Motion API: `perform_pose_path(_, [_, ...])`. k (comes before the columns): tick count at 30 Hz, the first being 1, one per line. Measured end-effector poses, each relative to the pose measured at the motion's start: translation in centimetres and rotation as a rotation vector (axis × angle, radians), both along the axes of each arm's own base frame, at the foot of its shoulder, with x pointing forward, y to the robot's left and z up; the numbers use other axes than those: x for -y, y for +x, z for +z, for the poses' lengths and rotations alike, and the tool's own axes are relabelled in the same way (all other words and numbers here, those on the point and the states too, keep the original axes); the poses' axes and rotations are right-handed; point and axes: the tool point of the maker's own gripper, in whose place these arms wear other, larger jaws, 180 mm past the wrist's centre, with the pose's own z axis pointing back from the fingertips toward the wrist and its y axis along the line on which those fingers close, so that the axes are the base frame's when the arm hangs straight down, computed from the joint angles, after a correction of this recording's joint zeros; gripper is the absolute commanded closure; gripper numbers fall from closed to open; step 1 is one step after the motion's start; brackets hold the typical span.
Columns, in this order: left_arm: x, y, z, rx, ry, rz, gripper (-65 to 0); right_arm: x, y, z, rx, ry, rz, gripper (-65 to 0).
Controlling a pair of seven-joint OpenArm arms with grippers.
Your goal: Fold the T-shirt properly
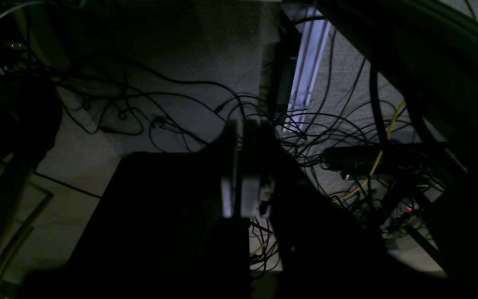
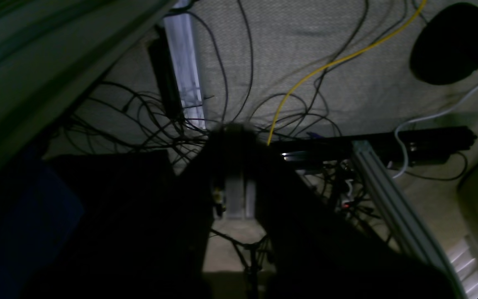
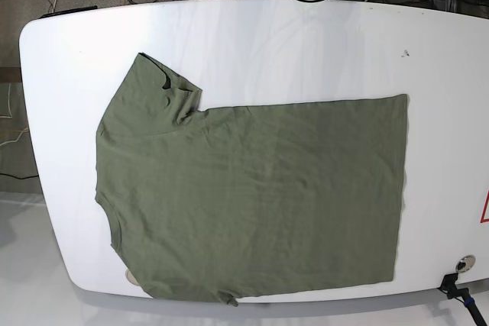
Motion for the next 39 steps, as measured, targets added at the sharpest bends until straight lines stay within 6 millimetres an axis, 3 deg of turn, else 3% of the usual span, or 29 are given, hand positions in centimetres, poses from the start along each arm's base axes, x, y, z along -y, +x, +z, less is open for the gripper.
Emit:
perform_pose_path(14, [-0.2, 0.9, 0.0, 0.032, 0.008, -0.003, -0.6, 0.3, 0.1, 0.0, 0.013, -0.007, -0.006, 0.0])
perform_pose_path(25, [-0.4, -0.6, 0.1, 0.022, 0.011, -0.013, -0.4, 0.5, -0.1, 0.0, 0.012, -0.010, -0.008, 0.0])
perform_pose_path(28, [-0.8, 0.5, 0.2, 0.071, 0.018, -0.020, -0.2, 0.5, -0.6, 0.0, 0.008, -0.011, -0.010, 0.0])
perform_pose_path(31, [-1.3, -0.6, 0.5, 0.071, 0.021, -0.031, 0.0, 0.7, -0.9, 0.0, 0.016, -0.013, 0.007, 0.0])
perform_pose_path(36, [-1.6, 1.1, 0.5, 0.120, 0.034, -0.006, 0.0, 0.6, -0.8, 0.0, 0.017, -0.009, -0.016, 0.0])
perform_pose_path(39, [-1.7, 0.7, 0.5, 0.114, 0.035, -0.011, 0.0, 0.7, -0.6, 0.0, 0.020, -0.010, -0.016, 0.0])
